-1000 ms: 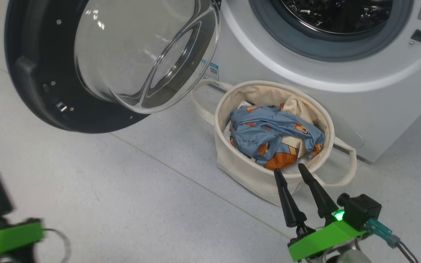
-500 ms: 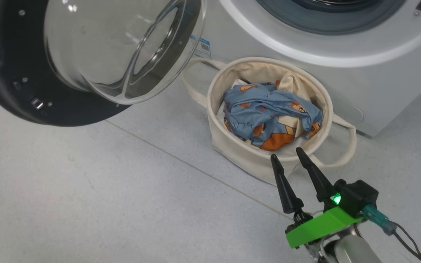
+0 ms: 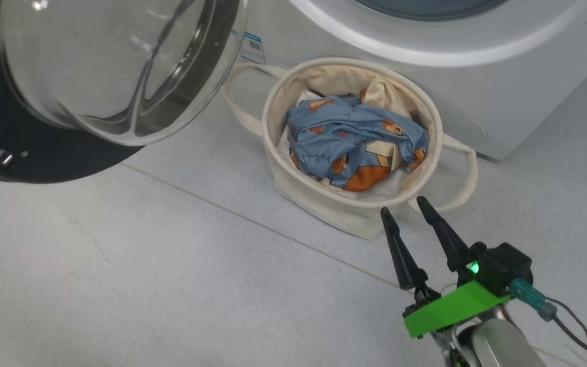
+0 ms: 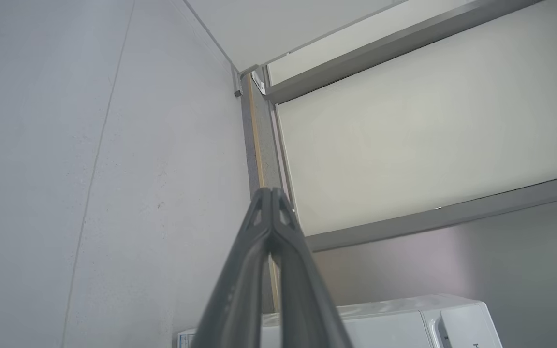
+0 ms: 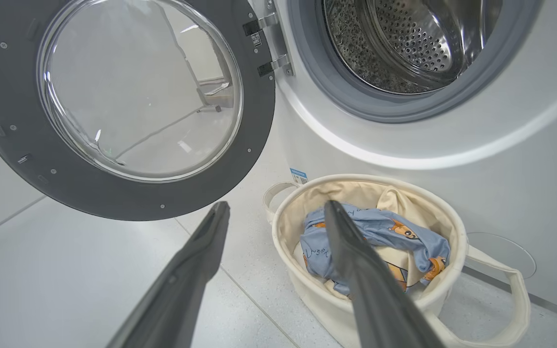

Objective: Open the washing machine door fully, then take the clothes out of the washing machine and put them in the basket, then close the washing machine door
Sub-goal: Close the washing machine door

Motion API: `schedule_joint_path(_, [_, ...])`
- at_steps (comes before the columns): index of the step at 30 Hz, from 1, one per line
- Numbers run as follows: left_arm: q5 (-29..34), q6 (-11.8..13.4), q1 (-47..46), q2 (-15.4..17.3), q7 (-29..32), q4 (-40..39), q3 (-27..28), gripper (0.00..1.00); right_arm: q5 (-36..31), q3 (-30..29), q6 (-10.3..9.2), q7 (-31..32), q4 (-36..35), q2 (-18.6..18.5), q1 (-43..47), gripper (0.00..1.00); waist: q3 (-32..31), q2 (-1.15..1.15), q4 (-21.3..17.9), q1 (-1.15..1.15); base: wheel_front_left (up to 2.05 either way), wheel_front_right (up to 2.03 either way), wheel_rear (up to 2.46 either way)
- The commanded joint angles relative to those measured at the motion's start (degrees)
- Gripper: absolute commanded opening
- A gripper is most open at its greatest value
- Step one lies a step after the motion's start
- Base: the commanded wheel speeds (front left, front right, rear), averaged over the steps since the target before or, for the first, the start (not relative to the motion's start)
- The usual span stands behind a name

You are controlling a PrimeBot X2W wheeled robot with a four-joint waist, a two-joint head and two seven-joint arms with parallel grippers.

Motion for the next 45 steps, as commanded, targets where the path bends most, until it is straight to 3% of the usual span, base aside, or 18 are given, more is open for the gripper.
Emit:
schedule_joint_path(1, [-0.9,0.2,-2.2,5.3,0.8,-1.1,1.7,0.00,-0.3,1.4,0.01,-0.7,-2.3,-0.1,-1.6,1.00,1.3,0.00,-1.2,0.00,0.00,0.00,0.00])
schedule_joint_path(13, [-4.3,-0.9,-6.2,3.0,11.3,1.2,-3.5,0.00,-0.2,0.9,0.01,-0.7,-3.0,-0.6,-3.2,1.00,4.4,0.00,-3.5,0.00,0.00,0.00,0.00])
schedule_joint_path(35, [-7.7,4.4,-2.4,-1.0,22.1,-6.4,-5.8,0.00,-0.5,1.6,0.01,-0.7,-2.1,-0.5,-3.7,1.00,3.2,0.00,-4.4,0.00,0.00,0.00,0.00])
schedule_joint_path(37, [-7.3,2.9,-2.6,-3.1,20.8,-5.9,-6.6,0.00,-0.7,1.7,0.01,-0.7,-2.3,-0.5,-4.1,1.00,3.5,0.00,-4.6,0.00,0.00,0.00,0.00])
schedule_joint_path(39, [-5.8,-1.3,-3.9,-6.1,18.1,-2.2,-8.8,0.00,-0.8,1.6,0.01,-0.7,-2.5,-0.4,-4.6,1.00,3.8,0.00,-4.9,0.00,0.00,0.00,0.00])
schedule_joint_path(45, [-3.7,-7.2,-6.9,-6.5,18.0,6.0,-12.3,0.00,-0.3,1.6,0.01,-0.7,-2.2,0.1,-4.9,1.00,3.1,0.00,-5.3,0.00,0.00,0.00,0.00])
